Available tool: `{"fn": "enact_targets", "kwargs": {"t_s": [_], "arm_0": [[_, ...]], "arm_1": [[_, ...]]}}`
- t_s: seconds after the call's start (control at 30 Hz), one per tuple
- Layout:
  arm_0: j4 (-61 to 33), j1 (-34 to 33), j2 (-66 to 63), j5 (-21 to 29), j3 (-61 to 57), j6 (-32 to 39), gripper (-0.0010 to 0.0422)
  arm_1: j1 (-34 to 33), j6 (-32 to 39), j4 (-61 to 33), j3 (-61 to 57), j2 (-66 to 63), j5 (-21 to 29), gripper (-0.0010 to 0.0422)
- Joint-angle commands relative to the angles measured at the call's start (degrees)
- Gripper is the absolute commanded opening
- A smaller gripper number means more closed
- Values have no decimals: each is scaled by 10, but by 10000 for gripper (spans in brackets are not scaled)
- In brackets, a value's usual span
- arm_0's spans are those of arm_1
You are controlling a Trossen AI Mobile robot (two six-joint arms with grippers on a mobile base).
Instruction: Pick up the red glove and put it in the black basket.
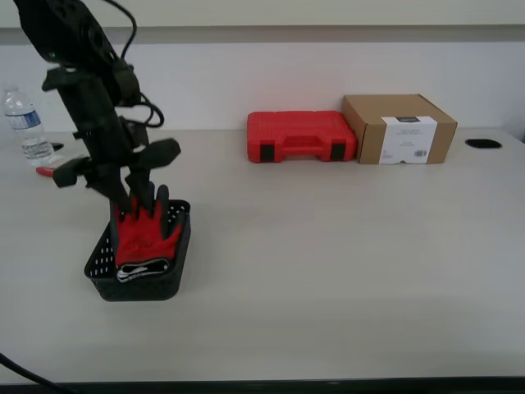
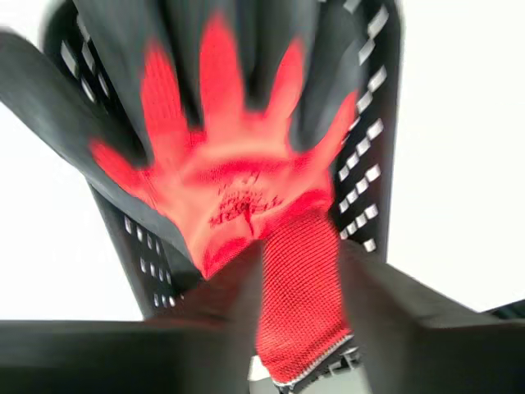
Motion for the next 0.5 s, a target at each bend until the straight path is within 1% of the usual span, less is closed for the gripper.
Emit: {"fn": "enact_targets", "kwargs": {"t_s": [0.03, 0.13, 0.17, 0.2, 0.23, 0.3, 0.33, 0.37, 0.4, 0.47, 0.5], "arm_0": [[2, 0, 0, 0, 1, 2, 0], [2, 0, 0, 0, 1, 2, 0], [2, 0, 0, 0, 1, 2, 0], [2, 0, 0, 0, 1, 2, 0], [2, 0, 0, 0, 1, 2, 0], [2, 0, 0, 0, 1, 2, 0], [2, 0, 0, 0, 1, 2, 0], [2, 0, 0, 0, 1, 2, 0], [2, 0, 0, 0, 1, 2, 0], [2, 0, 0, 0, 1, 2, 0], [2, 0, 0, 0, 1, 2, 0]], "arm_1": [[0, 1, 5, 15, -53, 3, 4], [0, -1, 0, 32, -103, 9, 85], [0, -5, 1, 41, -124, 9, 135], [0, -10, 2, 46, -142, 9, 176], [0, -15, 4, 51, -151, 6, 208], [0, -27, 7, 63, -179, -9, 298], [0, -28, 11, 68, -189, -28, 351], [0, -29, 7, 73, -196, -34, 397], [0, -29, 3, 77, -200, -33, 401], [0, -31, 3, 87, -200, -30, 338], [0, -31, 4, 92, -199, -30, 292]]}}
